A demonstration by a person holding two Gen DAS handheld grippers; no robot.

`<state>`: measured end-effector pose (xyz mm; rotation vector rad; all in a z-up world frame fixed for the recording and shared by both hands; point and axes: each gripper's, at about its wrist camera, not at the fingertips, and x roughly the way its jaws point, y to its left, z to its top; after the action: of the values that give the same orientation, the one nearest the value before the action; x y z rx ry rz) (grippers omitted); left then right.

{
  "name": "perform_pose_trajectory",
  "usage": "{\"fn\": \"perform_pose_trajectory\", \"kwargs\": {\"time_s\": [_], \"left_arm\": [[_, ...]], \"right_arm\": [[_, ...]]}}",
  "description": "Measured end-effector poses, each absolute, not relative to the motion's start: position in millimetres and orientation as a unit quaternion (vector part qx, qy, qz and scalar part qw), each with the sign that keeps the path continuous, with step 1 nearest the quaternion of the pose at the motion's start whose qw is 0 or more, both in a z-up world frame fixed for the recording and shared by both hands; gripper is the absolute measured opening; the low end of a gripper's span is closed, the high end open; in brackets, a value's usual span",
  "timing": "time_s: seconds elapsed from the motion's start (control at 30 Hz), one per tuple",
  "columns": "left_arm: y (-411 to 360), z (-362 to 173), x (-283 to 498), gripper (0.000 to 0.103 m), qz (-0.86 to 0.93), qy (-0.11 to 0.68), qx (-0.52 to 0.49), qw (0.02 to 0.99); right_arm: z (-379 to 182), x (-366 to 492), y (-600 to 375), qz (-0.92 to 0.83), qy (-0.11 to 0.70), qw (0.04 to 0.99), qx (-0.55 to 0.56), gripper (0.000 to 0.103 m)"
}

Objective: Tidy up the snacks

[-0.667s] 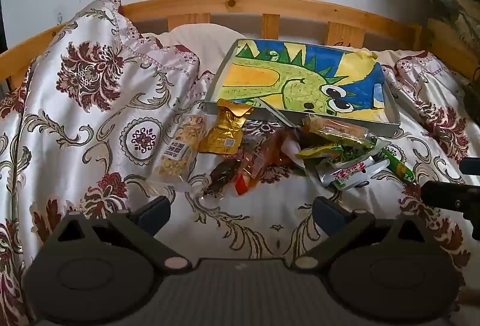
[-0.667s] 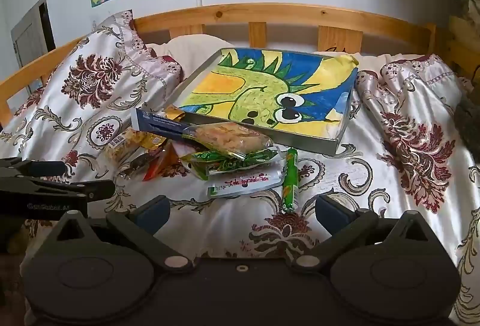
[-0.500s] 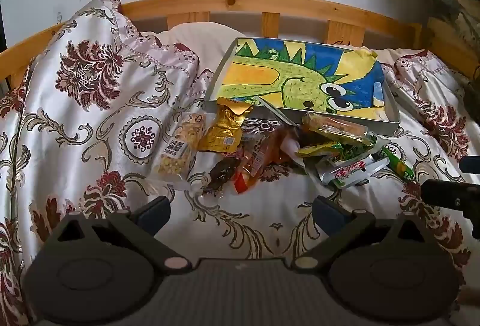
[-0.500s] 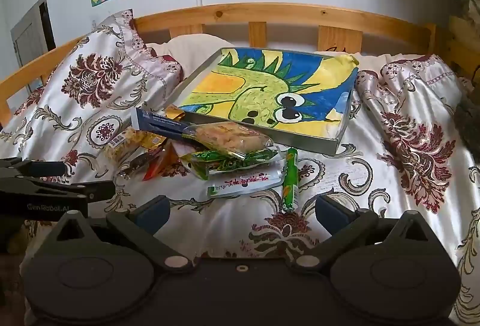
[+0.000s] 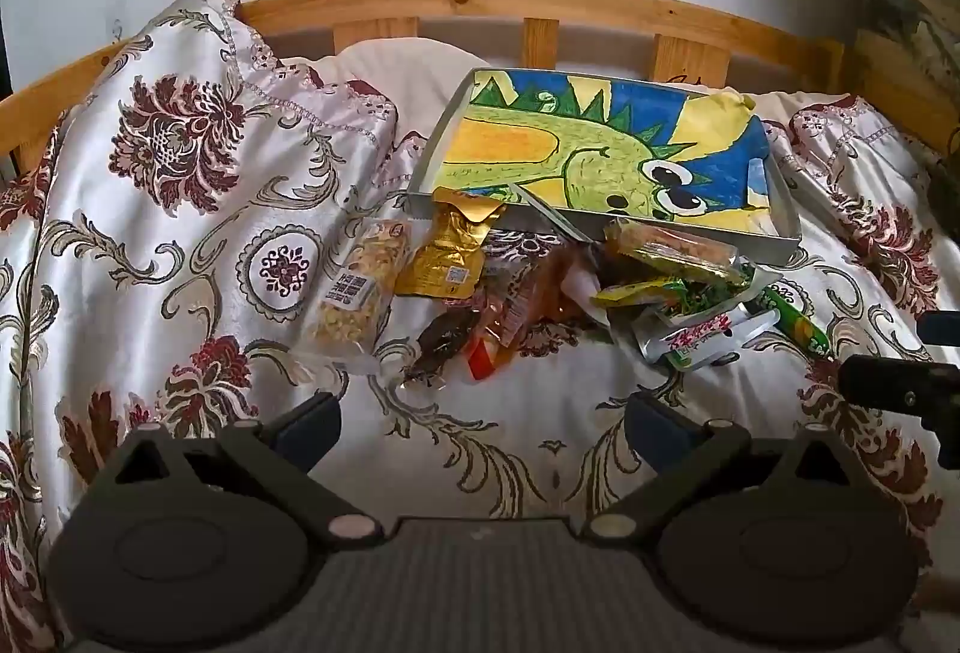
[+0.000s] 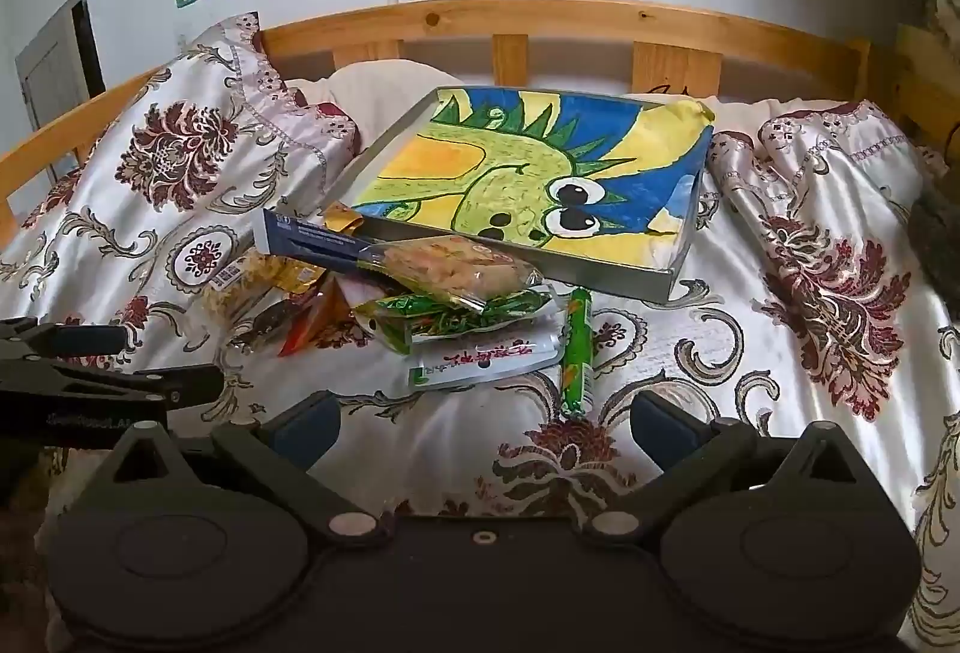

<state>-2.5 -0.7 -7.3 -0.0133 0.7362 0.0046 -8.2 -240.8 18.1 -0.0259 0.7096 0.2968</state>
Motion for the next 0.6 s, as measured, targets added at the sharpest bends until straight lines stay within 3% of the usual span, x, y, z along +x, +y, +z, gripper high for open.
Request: {"fn": "perform_pose_trajectory", "kwargs": {"time_s": [0.6], "left_arm": [[-1.6,-8.9,-2.0,0.103,0.001,0.367,-0.005,0.93]], "right_arm": [[16.3,-3.6,-240.8,0.142,0.348,0.927,-0.011,0.102]]}}
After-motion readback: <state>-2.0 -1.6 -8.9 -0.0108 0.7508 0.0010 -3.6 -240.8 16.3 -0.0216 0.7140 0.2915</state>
